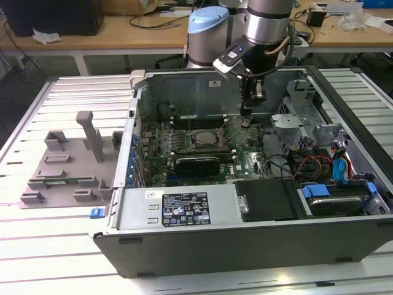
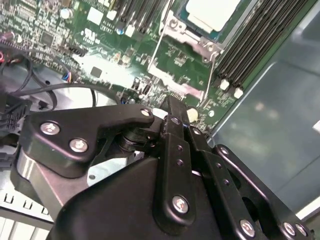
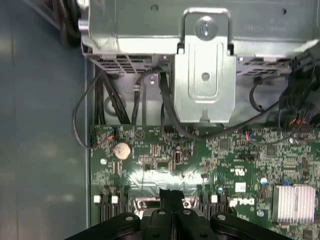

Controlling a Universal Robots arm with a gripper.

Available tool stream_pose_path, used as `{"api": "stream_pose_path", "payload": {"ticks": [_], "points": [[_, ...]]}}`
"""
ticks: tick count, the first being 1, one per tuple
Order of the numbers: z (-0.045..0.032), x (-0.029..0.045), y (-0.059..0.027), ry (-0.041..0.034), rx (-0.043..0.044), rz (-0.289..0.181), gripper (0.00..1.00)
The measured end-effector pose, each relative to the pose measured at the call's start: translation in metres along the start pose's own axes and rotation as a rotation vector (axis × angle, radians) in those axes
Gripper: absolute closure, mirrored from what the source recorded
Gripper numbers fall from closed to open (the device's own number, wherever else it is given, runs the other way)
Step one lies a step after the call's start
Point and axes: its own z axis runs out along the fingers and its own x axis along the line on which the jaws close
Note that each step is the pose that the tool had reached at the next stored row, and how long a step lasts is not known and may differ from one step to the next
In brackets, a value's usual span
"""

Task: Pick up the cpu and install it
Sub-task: 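Close the cpu cover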

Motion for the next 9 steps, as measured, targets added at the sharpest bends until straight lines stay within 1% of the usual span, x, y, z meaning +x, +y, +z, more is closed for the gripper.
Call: {"api": "stream_pose_path", "payload": {"ticks": [2,4,6,9], "points": [[0.0018,-0.0001,0.0026,-0.0002,0.0,0.0,0.89],[0.0052,-0.0001,0.0047,-0.0005,0.0001,-0.001,0.89],[0.011,0.0,0.006,-0.0006,0.0,-0.002,0.89],[0.0169,0.0,0.0066,-0.0008,0.0,-0.003,0.89]]}}
